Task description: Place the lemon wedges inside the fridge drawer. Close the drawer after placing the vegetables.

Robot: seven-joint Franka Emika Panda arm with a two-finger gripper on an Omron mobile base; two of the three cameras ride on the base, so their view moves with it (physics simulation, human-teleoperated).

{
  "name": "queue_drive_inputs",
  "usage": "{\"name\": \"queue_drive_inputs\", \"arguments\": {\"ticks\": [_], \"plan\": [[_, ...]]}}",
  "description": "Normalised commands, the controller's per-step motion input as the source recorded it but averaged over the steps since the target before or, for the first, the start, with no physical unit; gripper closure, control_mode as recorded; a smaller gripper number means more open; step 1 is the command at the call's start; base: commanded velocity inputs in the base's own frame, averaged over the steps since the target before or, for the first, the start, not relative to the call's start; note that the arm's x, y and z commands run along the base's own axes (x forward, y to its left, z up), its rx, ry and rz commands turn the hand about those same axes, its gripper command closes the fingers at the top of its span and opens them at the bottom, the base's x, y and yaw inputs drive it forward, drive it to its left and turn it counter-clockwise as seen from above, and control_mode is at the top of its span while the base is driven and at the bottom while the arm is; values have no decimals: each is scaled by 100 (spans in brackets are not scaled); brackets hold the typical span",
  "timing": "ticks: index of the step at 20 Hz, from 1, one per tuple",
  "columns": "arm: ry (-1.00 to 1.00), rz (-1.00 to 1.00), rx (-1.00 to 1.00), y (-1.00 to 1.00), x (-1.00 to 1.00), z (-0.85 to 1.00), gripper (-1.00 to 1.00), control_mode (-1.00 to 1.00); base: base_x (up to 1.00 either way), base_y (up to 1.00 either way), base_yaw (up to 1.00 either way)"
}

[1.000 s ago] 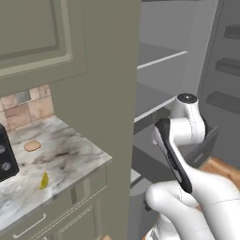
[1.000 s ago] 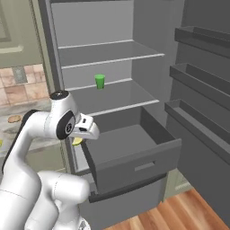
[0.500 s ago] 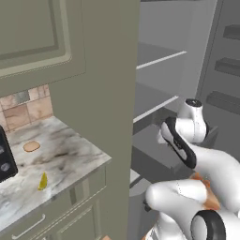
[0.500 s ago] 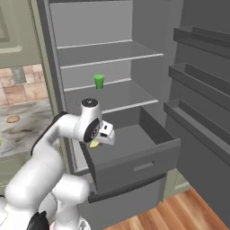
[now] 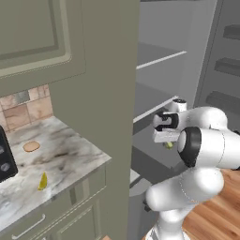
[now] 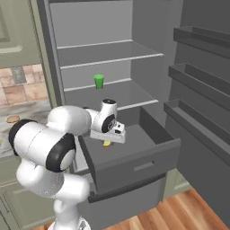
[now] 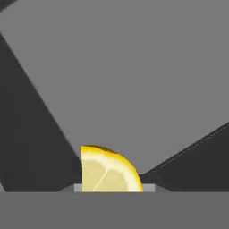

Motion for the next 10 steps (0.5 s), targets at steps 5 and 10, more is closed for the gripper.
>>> {"name": "queue_drive_inputs", "arguments": {"ticks": [5, 10], "plan": [[4, 11, 1, -14, 32, -74, 100, -100, 0, 0, 0], [0, 11, 6, -27, 0, -73, 100, -100, 0, 0, 0]]}}
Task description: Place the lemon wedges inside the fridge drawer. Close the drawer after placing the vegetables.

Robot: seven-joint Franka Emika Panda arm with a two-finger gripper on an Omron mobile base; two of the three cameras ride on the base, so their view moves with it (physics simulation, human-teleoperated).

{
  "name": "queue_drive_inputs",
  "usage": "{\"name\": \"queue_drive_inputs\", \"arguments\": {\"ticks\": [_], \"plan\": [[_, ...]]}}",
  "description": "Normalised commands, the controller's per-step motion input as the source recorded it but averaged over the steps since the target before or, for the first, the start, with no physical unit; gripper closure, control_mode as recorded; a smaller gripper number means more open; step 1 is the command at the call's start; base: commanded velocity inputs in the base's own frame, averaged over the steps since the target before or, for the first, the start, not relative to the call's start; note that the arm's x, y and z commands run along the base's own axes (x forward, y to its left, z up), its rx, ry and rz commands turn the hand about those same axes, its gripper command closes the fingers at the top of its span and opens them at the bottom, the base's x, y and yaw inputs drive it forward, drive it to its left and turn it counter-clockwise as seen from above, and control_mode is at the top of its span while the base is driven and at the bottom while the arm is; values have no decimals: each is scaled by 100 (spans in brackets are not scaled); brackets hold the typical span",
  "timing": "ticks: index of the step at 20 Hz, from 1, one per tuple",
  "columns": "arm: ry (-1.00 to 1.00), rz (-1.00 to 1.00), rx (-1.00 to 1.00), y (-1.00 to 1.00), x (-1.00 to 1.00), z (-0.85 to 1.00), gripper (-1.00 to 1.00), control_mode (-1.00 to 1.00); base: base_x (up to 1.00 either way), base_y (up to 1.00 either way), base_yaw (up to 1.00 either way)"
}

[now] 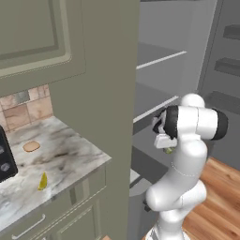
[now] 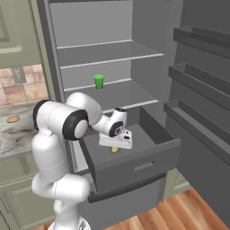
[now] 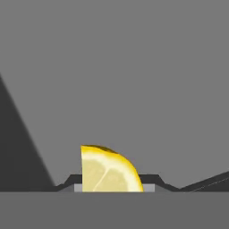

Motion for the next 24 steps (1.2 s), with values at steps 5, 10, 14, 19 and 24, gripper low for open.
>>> {"name": "queue_drive_inputs", "arguments": {"ticks": [5, 10, 14, 19, 24], "plan": [[2, 7, 1, -4, 3, -56, 100, -100, 0, 0, 0], [3, 4, 0, -4, 1, -64, 100, -100, 0, 0, 0], [-3, 0, 2, 0, -1, -27, -100, -100, 0, 0, 0], [-16, 0, 2, -2, -1, 53, -100, -100, 0, 0, 0], [-23, 1, 2, 0, 2, 93, -100, -100, 0, 0, 0]]}}
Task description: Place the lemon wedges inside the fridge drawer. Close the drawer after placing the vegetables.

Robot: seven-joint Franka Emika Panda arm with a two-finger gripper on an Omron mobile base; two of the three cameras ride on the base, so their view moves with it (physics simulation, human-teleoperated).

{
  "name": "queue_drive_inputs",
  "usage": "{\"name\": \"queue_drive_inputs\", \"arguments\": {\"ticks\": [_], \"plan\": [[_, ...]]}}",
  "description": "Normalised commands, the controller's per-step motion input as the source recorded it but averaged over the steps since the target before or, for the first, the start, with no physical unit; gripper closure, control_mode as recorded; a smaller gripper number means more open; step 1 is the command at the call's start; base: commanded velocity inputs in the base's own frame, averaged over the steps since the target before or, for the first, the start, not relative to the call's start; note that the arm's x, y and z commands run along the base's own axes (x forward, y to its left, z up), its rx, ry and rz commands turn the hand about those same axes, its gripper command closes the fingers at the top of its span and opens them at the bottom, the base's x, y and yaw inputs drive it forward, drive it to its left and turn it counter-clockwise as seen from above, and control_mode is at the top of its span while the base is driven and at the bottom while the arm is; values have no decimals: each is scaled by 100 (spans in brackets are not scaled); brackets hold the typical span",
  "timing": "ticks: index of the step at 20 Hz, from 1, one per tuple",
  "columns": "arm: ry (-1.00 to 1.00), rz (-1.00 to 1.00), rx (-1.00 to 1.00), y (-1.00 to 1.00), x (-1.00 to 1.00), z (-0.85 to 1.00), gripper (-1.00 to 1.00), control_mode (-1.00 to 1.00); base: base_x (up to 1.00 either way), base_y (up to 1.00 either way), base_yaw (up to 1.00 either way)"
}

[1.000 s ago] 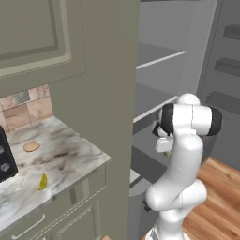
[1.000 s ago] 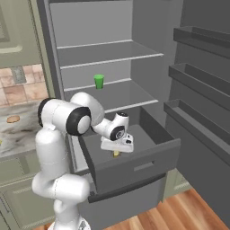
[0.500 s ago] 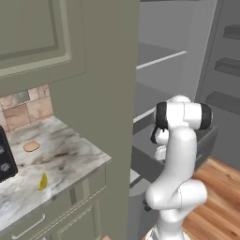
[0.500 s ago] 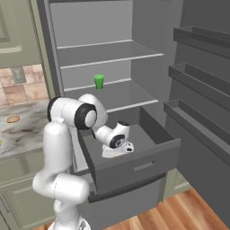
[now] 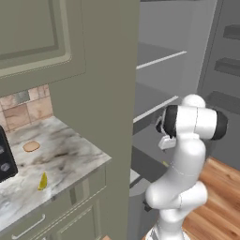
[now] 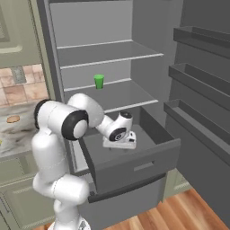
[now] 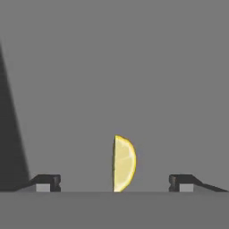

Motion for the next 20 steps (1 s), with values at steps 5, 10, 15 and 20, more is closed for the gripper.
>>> {"name": "queue_drive_inputs", "arguments": {"ticks": [5, 10, 15, 20], "plan": [[-26, 3, 1, 0, 0, 100, -100, -100, 0, 0, 0], [-17, 0, 0, 34, -16, 100, -100, -100, 0, 0, 0], [-21, 1, 0, 21, -64, 86, -100, -100, 0, 0, 0], [-22, 5, 0, 7, -100, 24, -100, -100, 0, 0, 0]]}}
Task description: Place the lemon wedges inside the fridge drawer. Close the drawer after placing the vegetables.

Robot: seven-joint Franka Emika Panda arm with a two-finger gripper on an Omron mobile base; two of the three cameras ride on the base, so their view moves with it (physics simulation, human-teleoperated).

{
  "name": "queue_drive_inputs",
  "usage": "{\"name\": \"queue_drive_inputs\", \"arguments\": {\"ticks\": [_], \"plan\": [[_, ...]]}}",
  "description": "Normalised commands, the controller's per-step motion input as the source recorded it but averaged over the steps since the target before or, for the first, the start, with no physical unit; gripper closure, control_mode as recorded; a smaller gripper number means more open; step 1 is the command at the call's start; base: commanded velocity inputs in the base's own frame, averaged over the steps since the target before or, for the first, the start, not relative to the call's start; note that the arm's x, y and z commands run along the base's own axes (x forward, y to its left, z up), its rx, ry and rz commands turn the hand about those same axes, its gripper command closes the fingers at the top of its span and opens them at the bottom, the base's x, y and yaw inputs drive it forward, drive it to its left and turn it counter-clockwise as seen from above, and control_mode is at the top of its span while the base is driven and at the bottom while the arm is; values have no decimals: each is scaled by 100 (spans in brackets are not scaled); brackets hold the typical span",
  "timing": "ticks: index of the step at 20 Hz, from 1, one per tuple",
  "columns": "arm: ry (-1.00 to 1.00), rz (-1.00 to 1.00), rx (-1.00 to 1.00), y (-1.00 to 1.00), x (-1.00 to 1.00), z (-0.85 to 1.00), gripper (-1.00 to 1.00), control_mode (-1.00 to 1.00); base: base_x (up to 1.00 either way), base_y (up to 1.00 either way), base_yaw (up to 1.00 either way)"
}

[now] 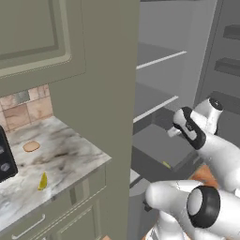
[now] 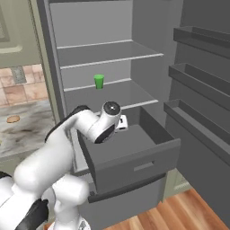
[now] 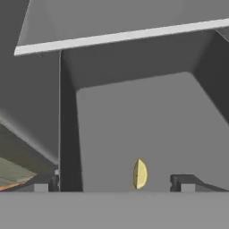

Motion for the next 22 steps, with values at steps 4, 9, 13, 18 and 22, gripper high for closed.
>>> {"name": "queue_drive_inputs", "arguments": {"ticks": [4, 9, 13, 18, 22], "plan": [[-15, 1, 0, 75, -97, 24, -100, -100, 0, 0, 0], [-3, 0, -6, 100, -74, 27, -100, -100, 0, 0, 0], [0, 0, -20, 100, -54, 0, -100, -100, 0, 0, 0], [0, 2, -16, 100, -36, -4, -100, -100, 0, 0, 0], [0, 1, -11, 100, -31, -7, -100, -100, 0, 0, 0]]}}
